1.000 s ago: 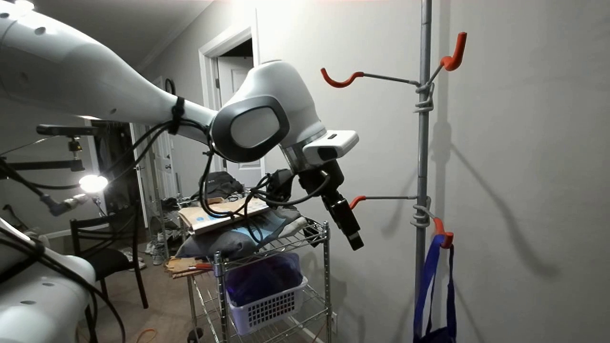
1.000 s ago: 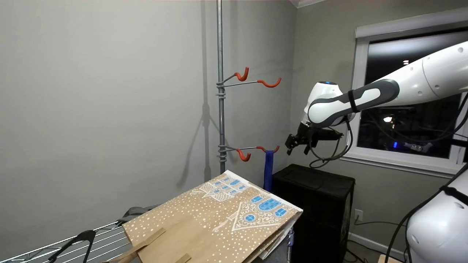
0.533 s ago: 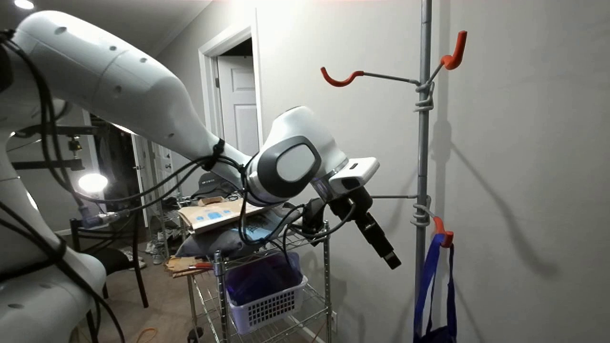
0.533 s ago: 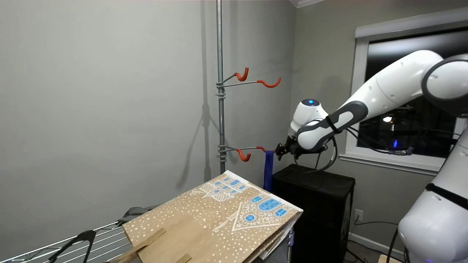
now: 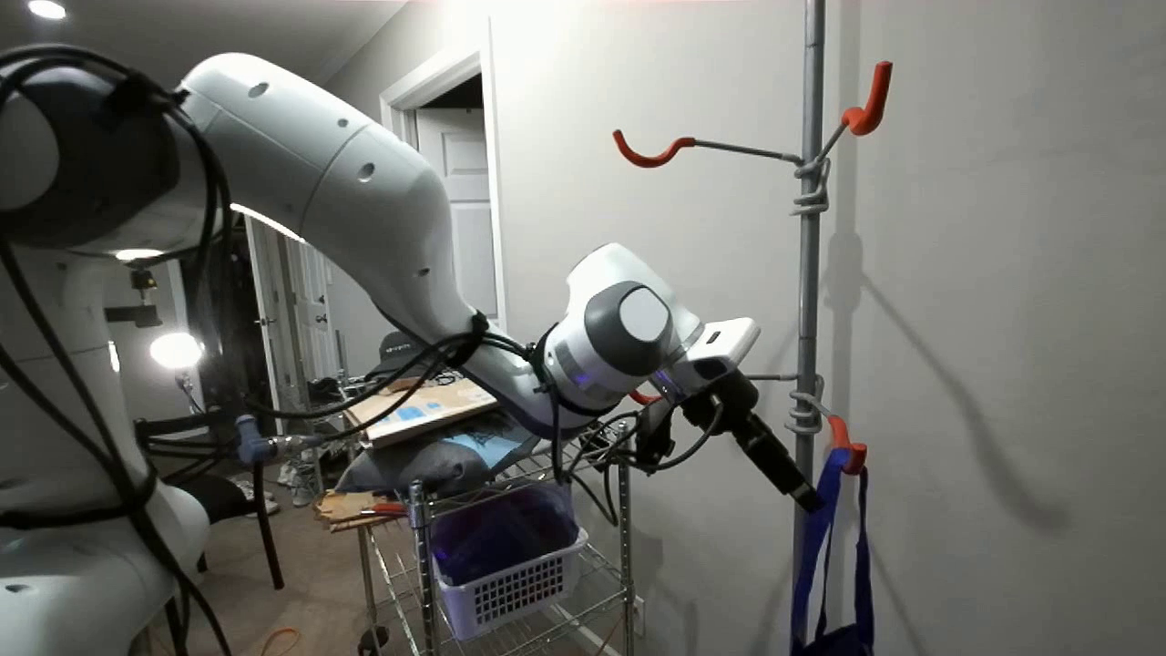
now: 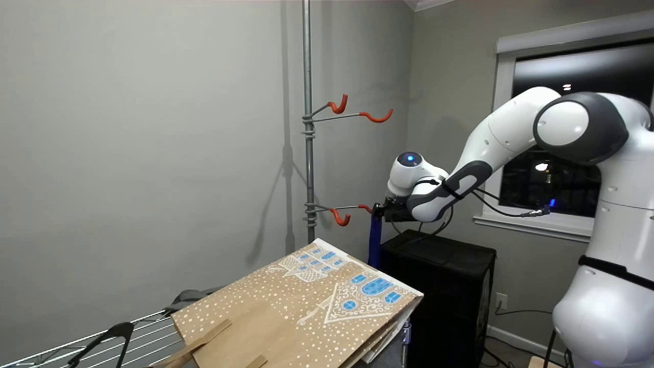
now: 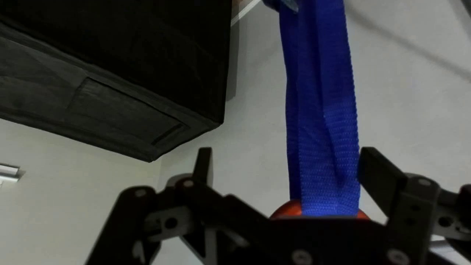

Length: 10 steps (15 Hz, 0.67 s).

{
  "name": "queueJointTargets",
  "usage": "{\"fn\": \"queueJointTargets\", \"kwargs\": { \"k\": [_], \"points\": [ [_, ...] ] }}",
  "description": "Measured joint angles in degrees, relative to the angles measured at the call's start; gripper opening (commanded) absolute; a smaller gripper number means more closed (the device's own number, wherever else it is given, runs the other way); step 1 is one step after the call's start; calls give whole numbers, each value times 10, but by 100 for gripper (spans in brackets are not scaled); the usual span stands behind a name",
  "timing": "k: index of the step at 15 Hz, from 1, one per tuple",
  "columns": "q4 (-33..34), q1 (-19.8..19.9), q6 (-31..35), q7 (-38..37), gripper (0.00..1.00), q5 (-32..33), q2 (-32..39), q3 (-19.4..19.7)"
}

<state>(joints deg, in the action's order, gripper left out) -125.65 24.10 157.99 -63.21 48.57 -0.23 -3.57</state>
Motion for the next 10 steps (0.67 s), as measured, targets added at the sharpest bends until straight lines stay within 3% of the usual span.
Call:
{"fn": "queueJointTargets", "kwargs": {
  "k": [6,10],
  "points": [
    [82,-2,-4,-41,100,21,78,2],
    [98,-4,-3,-41,100,16,104,-1]
  ]
}}
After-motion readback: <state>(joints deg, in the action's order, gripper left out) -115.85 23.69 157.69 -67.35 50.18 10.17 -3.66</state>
